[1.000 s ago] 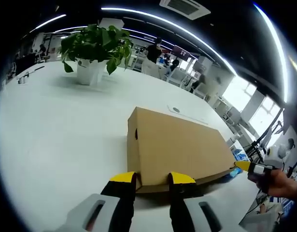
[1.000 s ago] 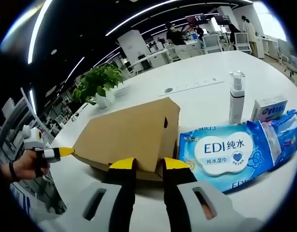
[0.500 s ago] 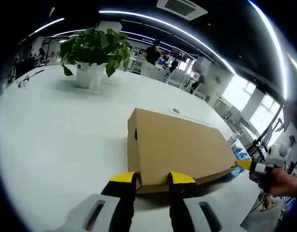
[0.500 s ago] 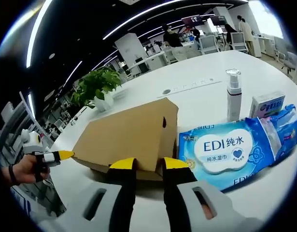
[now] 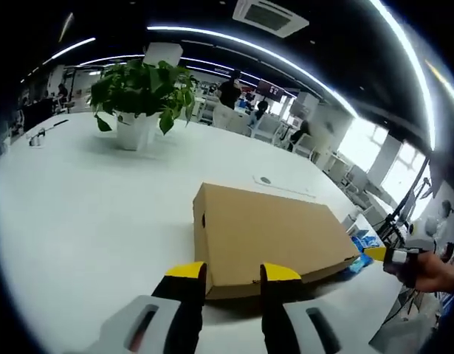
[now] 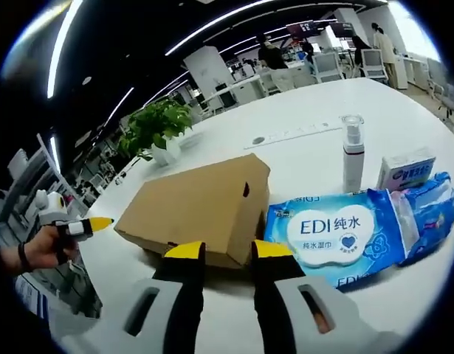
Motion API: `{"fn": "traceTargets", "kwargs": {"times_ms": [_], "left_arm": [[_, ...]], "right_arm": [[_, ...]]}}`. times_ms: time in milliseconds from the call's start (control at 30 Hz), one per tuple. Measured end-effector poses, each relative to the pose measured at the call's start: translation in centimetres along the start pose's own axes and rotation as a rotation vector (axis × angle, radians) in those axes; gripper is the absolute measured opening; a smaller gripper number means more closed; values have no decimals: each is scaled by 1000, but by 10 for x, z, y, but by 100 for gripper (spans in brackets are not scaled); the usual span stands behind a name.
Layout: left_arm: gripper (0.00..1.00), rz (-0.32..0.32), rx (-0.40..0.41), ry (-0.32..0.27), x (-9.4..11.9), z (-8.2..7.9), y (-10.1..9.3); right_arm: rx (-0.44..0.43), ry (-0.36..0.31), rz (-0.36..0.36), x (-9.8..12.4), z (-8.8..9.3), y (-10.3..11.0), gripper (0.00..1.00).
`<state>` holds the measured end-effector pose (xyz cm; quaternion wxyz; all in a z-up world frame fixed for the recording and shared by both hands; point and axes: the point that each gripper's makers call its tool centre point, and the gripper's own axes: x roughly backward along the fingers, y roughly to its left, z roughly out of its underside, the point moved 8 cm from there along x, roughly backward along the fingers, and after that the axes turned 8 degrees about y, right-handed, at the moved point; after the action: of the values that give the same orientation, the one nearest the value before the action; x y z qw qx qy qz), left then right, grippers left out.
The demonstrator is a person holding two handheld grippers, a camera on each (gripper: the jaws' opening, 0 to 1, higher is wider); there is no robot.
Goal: Operate the shoe box by opening the lid, removing the specified soft item, and placing it in the target area until the item is outside and the box remains undamaged.
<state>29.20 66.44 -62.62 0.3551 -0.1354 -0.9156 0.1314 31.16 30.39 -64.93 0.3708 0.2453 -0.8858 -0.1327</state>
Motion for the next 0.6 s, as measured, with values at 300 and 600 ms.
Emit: {"fn": "traceTargets", "kwargs": {"times_ms": [300,600], "left_arm": [[34,31,-46,-4,27,19,-21],[34,47,-55,11,41,45,-34]], "right_arm": [[52,-3,54,50,34,-13,26],[-10,-48,73,84,56,-21,27]]}}
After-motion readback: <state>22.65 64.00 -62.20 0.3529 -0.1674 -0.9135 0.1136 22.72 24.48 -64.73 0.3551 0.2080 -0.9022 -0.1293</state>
